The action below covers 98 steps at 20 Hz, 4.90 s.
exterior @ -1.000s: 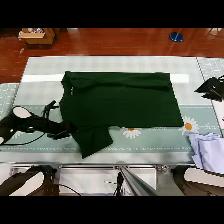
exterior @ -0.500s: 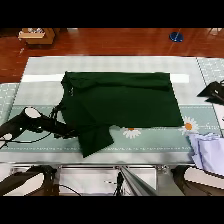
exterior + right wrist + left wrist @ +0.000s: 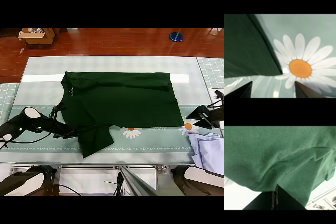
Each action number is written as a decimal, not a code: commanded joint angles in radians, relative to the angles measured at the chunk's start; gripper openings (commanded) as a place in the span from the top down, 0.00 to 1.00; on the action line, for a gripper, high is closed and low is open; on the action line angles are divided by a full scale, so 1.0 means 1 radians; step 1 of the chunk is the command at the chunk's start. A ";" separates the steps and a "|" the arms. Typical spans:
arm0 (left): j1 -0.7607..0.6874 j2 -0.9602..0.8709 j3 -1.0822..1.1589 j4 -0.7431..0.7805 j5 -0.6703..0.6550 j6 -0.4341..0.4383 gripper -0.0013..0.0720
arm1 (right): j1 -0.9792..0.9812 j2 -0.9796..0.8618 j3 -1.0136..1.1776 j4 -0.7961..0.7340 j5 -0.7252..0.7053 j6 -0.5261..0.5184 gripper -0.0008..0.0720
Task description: Fold the shirts.
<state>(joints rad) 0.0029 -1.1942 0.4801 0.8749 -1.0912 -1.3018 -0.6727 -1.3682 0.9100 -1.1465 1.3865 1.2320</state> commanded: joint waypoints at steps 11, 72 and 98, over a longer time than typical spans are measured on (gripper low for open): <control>0.001 0.001 0.001 -0.002 0.000 0.008 0.95 | 0.134 0.000 -0.203 0.146 -0.270 0.001 0.52; 0.209 -0.399 0.814 0.093 -0.122 0.038 0.15 | 0.343 -0.418 0.433 0.307 -0.434 0.185 0.22; -0.445 -0.376 0.815 -0.473 0.006 0.059 0.95 | 0.369 0.406 0.433 0.067 0.079 0.228 0.96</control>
<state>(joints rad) -0.3244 -1.5532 1.2942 0.4381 -1.1748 -1.2354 -0.3031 -1.0405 1.3426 -1.0573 1.3884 1.4418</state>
